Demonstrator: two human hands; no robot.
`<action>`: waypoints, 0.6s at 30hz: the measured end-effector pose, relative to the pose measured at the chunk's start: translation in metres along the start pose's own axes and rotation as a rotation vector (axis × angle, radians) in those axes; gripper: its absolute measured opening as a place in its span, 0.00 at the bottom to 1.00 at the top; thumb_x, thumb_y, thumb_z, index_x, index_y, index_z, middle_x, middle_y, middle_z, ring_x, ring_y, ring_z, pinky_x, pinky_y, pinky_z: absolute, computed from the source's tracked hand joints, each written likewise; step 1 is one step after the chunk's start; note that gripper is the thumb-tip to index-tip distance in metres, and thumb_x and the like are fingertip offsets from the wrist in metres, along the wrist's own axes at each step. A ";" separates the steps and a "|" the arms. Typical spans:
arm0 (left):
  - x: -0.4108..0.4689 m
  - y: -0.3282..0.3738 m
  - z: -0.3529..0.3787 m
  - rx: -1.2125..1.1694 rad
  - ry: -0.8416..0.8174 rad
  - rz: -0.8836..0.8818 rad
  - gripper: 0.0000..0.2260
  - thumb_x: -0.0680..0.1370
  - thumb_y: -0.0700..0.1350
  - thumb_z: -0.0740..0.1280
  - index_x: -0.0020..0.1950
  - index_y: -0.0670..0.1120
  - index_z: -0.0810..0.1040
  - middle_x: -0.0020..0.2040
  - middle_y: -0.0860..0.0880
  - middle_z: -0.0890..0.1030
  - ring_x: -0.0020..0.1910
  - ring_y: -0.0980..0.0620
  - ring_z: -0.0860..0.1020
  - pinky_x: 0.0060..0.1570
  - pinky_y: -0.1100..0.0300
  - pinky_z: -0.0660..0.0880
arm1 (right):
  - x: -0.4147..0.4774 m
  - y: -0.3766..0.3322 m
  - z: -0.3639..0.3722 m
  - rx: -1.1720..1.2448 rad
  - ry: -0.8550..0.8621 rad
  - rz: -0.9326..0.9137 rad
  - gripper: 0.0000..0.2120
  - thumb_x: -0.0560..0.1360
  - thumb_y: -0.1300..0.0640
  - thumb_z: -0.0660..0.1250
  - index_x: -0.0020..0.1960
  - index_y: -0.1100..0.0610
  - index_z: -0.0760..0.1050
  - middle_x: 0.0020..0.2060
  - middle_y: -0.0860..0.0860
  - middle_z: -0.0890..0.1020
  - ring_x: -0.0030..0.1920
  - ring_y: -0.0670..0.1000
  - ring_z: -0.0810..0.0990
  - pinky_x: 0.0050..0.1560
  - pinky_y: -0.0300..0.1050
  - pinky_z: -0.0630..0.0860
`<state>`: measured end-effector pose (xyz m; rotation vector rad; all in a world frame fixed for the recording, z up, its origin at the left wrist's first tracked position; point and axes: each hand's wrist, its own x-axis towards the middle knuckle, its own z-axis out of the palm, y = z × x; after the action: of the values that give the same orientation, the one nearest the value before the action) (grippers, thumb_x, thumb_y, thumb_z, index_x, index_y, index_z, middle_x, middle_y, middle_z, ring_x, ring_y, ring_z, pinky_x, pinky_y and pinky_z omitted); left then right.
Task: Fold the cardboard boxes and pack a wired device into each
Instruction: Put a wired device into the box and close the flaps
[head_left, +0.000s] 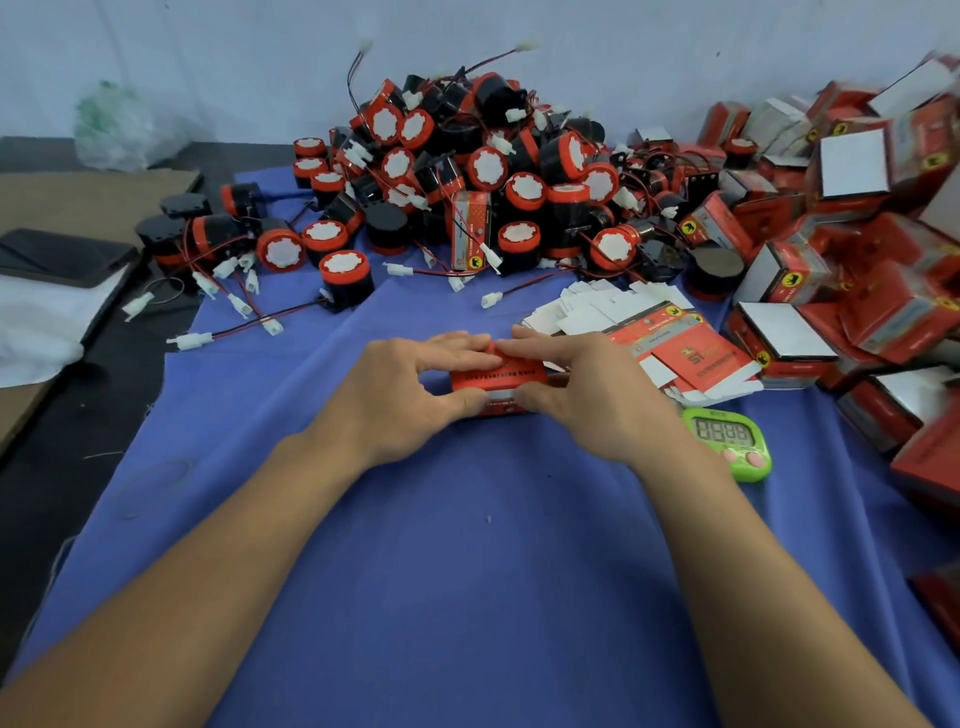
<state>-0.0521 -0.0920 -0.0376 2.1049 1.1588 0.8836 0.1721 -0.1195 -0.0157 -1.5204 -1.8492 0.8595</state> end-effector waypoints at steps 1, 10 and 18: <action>0.000 0.000 0.001 -0.006 0.004 0.002 0.17 0.75 0.47 0.79 0.58 0.66 0.83 0.56 0.80 0.76 0.68 0.74 0.71 0.67 0.78 0.63 | 0.000 0.000 0.000 -0.005 0.005 -0.003 0.23 0.77 0.60 0.73 0.70 0.45 0.78 0.73 0.41 0.73 0.73 0.39 0.70 0.73 0.43 0.69; 0.003 0.001 0.000 -0.115 -0.012 -0.041 0.16 0.77 0.46 0.76 0.57 0.68 0.84 0.56 0.74 0.81 0.64 0.72 0.75 0.62 0.76 0.69 | -0.001 0.002 -0.003 0.119 0.014 0.007 0.17 0.78 0.59 0.72 0.65 0.45 0.82 0.70 0.42 0.77 0.70 0.33 0.70 0.74 0.44 0.69; 0.002 0.005 0.000 -0.254 -0.042 -0.103 0.10 0.79 0.59 0.67 0.56 0.63 0.86 0.62 0.69 0.81 0.66 0.71 0.75 0.61 0.75 0.70 | -0.007 0.008 0.003 0.232 0.000 0.013 0.15 0.85 0.56 0.61 0.68 0.48 0.80 0.70 0.37 0.72 0.71 0.31 0.67 0.74 0.41 0.67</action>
<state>-0.0489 -0.0921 -0.0334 1.8345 1.0624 0.8847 0.1756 -0.1259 -0.0242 -1.3889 -1.6757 1.0415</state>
